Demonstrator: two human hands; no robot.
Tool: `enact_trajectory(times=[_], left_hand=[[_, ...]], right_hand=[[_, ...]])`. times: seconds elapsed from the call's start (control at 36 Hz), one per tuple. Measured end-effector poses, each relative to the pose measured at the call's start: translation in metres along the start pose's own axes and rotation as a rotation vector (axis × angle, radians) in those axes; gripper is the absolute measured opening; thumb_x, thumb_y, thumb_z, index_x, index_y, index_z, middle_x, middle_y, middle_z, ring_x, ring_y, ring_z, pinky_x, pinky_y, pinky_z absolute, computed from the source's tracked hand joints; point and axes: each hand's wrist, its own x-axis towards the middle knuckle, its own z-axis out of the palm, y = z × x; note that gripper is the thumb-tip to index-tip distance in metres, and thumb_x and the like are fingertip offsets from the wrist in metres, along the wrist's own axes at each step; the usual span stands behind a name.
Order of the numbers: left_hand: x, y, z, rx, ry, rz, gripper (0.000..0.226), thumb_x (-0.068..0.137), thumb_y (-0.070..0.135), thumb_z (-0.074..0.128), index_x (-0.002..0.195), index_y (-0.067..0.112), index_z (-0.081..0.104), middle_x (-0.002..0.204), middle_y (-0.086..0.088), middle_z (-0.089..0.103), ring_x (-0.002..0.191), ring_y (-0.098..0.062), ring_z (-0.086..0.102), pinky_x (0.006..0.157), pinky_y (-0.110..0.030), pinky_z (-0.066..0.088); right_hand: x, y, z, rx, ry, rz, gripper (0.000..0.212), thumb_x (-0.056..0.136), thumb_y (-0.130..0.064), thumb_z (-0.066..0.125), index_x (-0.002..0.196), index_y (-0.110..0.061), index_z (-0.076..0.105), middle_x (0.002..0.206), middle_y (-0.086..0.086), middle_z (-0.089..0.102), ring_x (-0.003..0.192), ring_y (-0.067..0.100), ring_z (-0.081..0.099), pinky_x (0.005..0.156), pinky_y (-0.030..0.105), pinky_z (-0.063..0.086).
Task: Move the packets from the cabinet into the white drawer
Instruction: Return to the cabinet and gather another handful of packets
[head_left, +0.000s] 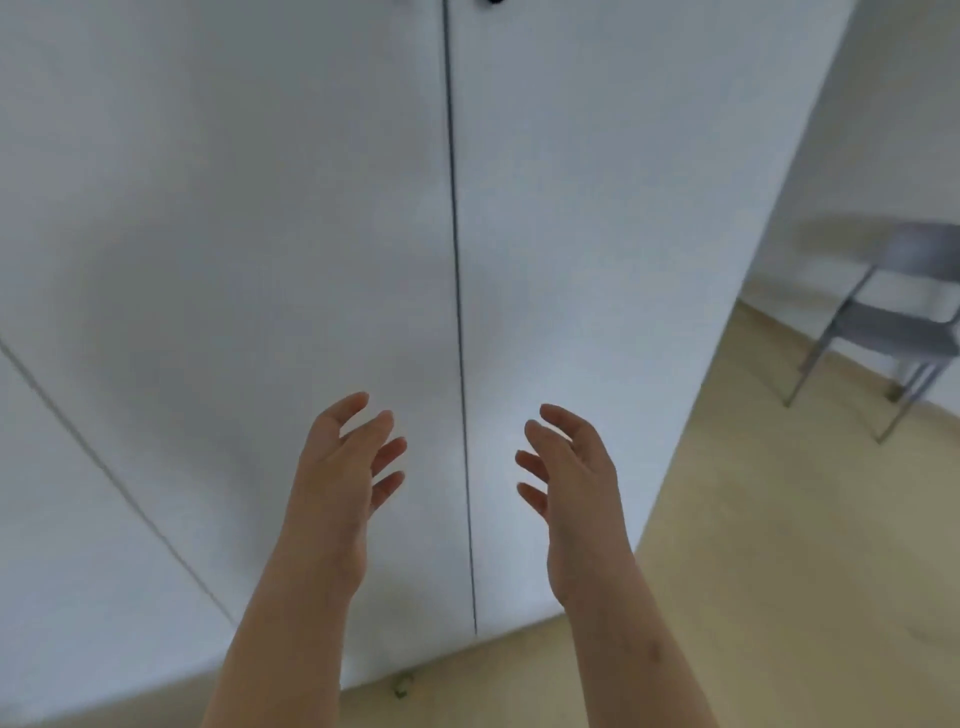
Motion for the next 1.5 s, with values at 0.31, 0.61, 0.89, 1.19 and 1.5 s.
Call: enact_trajectory(times=[0.31,0.61,0.89,1.19,1.5], left_hand=[[-0.030,-0.045,0.191,0.006,-0.369,-0.105,0.021,0.094,0.014,0.053,0.109,0.029,0.054,0.112,-0.001,0.061,0.104,-0.020,0.062,0.088,-0.035,0.046],[-0.111,-0.110,0.453,-0.006,-0.703,-0.208,0.021,0.093,0.015,0.054,0.112,0.024,0.056,0.120,-0.002,0.059,0.104,-0.020,0.063,0.085,-0.034,0.049],[-0.172,-0.179,0.642,0.076,-0.984,-0.284,0.014,0.094,0.016,0.053,0.095,0.028,0.060,0.107,0.003,0.060,0.092,-0.016,0.063,0.073,-0.029,0.048],[-0.201,-0.234,0.889,0.158,-1.270,-0.348,0.011,0.093,0.018,0.055,0.089,0.027,0.060,0.097,0.002,0.062,0.090,-0.017,0.063,0.072,-0.029,0.048],[-0.289,-0.275,1.078,0.249,-1.588,-0.398,0.007,0.093,0.021,0.056,0.095,0.024,0.061,0.099,0.002,0.065,0.091,-0.015,0.065,0.076,-0.029,0.049]], right_hand=[[0.019,-0.058,-0.176,0.083,0.382,-0.129,0.015,0.092,-0.020,0.055,0.104,-0.029,0.056,0.100,-0.009,0.060,0.095,0.012,0.059,0.082,0.028,0.047],[0.026,-0.147,-0.433,0.085,0.773,-0.269,0.009,0.094,-0.019,0.053,0.096,-0.027,0.057,0.099,-0.004,0.061,0.096,0.017,0.059,0.081,0.032,0.046],[0.043,-0.167,-0.594,0.169,1.028,-0.265,0.010,0.094,-0.017,0.053,0.097,-0.025,0.058,0.098,-0.002,0.063,0.092,0.016,0.060,0.078,0.030,0.046],[0.126,-0.234,-0.774,0.213,1.253,-0.311,0.008,0.093,-0.017,0.054,0.098,-0.023,0.057,0.099,-0.004,0.062,0.091,0.015,0.060,0.076,0.028,0.047],[0.147,-0.295,-0.935,0.276,1.496,-0.382,0.008,0.093,-0.018,0.054,0.096,-0.025,0.058,0.100,-0.003,0.062,0.094,0.016,0.062,0.076,0.029,0.047]])
